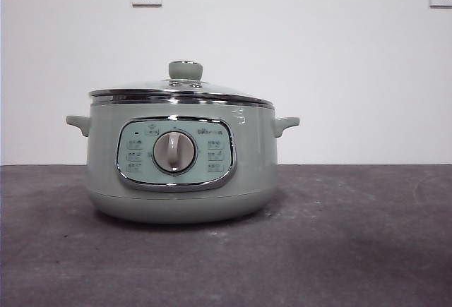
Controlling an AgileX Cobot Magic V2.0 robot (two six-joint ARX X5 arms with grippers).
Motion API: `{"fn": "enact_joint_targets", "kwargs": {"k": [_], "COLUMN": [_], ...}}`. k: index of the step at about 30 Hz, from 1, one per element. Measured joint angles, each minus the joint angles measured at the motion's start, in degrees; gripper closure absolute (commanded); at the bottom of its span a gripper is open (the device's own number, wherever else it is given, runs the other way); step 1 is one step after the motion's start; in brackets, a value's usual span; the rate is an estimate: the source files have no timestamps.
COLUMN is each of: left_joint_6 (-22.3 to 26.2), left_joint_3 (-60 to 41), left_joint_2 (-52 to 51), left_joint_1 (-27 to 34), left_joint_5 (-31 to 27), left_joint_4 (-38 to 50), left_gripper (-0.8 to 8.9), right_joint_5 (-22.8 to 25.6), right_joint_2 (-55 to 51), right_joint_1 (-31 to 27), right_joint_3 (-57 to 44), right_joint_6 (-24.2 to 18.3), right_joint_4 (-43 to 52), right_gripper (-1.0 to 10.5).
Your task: Pick up the egg,open the lid,put the egg in the pot,close the lid
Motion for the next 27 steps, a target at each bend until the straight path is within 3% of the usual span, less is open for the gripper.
{"fn": "enact_joint_targets", "kwargs": {"k": [8,27], "left_joint_6": [0.0,0.0], "left_joint_3": [0.0,0.0], "left_joint_2": [0.0,0.0], "left_joint_1": [0.0,0.0], "left_joint_5": [0.0,0.0], "left_joint_4": [0.0,0.0], "left_gripper": [8.17,8.16], "right_joint_5": [0.0,0.0], "right_joint_2": [0.0,0.0], "right_joint_1": [0.0,0.0], "right_joint_3": [0.0,0.0], "right_joint_6": [3.1,3.4], "right_joint_4": [0.0,0.0], "right_gripper": [9.5,9.5]}}
